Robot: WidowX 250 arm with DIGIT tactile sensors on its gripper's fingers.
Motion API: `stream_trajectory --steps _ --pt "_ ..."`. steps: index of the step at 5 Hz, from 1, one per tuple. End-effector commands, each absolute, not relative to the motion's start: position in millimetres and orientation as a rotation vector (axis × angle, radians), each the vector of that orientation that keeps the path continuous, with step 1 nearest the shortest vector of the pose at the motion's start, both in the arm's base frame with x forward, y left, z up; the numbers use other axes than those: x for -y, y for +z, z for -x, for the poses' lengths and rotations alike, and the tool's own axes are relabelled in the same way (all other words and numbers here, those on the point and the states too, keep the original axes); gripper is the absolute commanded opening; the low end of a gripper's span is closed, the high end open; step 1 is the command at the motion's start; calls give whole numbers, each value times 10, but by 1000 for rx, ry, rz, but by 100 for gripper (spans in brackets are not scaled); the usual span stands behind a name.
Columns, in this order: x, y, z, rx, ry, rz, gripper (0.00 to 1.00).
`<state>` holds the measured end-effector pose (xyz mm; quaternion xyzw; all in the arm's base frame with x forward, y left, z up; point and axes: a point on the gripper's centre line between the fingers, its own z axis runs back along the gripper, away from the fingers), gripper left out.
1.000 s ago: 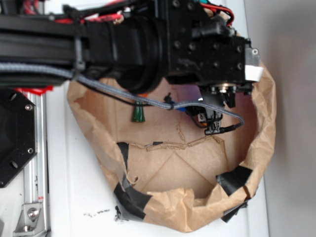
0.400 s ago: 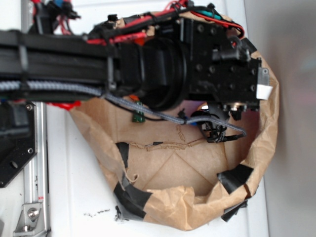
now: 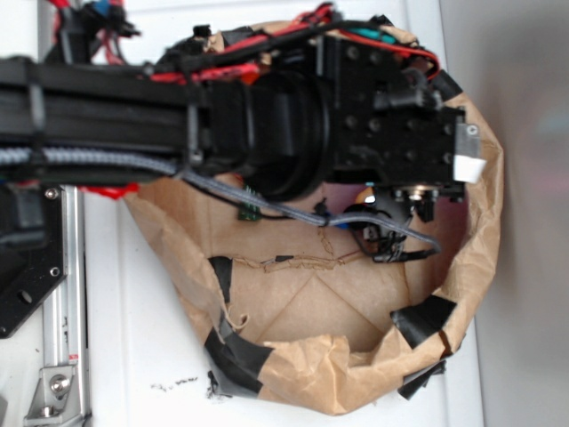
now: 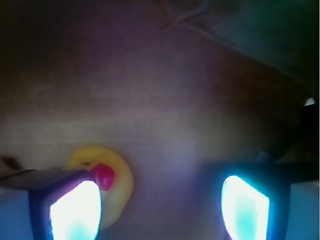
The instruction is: Grab the yellow duck.
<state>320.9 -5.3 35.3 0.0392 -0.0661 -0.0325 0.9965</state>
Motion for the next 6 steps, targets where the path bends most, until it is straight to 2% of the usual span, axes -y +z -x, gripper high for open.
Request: stream_trajectory --steps 1,2,4,5,6 --pt "246 416 -3185 151 -155 -24 100" --pt "267 468 -3179 167 -159 -25 100" --pt "190 469 -3109 88 -123 -24 100" --pt "169 404 -3081 83 -110 0 0" --pt "184 416 -3090 105 -121 -9 0"
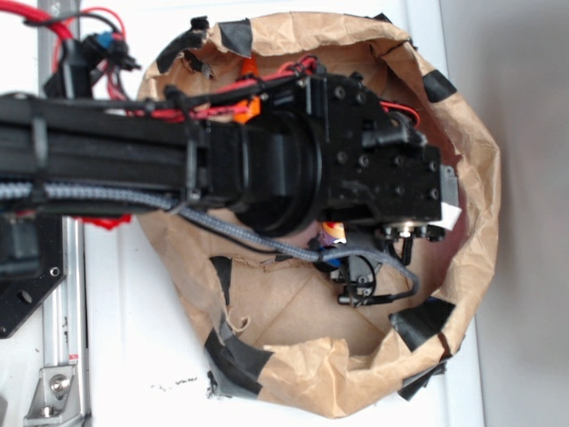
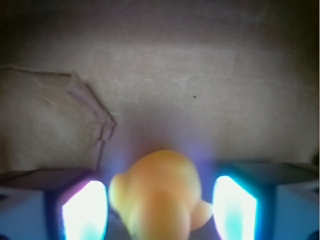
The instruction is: Grab the yellow duck.
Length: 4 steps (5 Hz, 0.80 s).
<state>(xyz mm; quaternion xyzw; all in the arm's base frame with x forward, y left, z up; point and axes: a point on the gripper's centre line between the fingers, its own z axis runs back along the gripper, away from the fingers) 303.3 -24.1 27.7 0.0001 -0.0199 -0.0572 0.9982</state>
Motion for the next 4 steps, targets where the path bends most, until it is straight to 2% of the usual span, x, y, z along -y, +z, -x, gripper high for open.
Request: stream_trajectory --steps 1,2,3,4 --pt "187 449 -3091 100 -114 -24 0" --pt "202 949 -3105 120 -56 -3 0" --pt "243 1449 -3010 130 -27 41 0" --pt "288 1948 -2889 100 -20 14 0"
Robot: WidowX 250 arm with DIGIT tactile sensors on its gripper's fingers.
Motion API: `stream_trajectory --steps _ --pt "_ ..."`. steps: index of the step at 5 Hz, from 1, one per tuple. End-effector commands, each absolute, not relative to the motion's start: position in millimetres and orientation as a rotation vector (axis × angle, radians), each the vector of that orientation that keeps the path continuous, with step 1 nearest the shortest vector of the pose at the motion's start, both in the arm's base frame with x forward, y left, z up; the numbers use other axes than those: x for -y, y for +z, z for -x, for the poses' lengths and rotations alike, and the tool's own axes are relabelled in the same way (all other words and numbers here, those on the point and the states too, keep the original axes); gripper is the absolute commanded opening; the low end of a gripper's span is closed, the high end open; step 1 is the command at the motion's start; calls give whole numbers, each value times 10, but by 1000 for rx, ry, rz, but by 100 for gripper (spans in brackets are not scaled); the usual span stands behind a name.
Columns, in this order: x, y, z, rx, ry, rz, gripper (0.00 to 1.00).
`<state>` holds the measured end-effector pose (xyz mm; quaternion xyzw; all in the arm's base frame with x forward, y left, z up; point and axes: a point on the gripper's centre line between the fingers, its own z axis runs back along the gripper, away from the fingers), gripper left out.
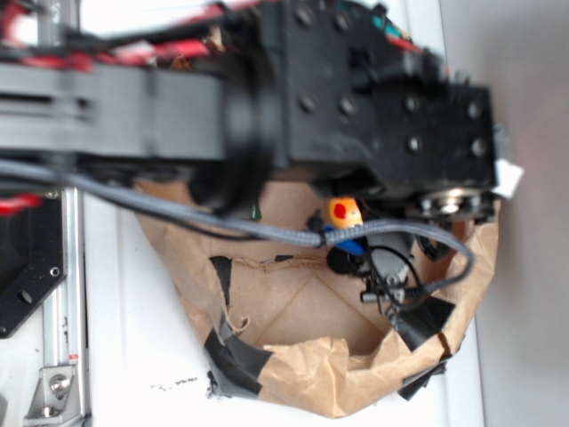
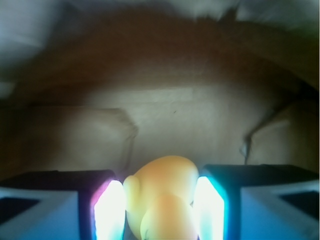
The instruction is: Grab the yellow duck.
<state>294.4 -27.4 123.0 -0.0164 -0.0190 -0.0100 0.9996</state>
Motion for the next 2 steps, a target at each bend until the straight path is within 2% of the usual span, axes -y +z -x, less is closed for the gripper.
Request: stream_trajectory --steps 1,2 --pt "320 1998 -2793 93 -7 -11 0" --pt "335 1955 -2760 87 14 -38 0"
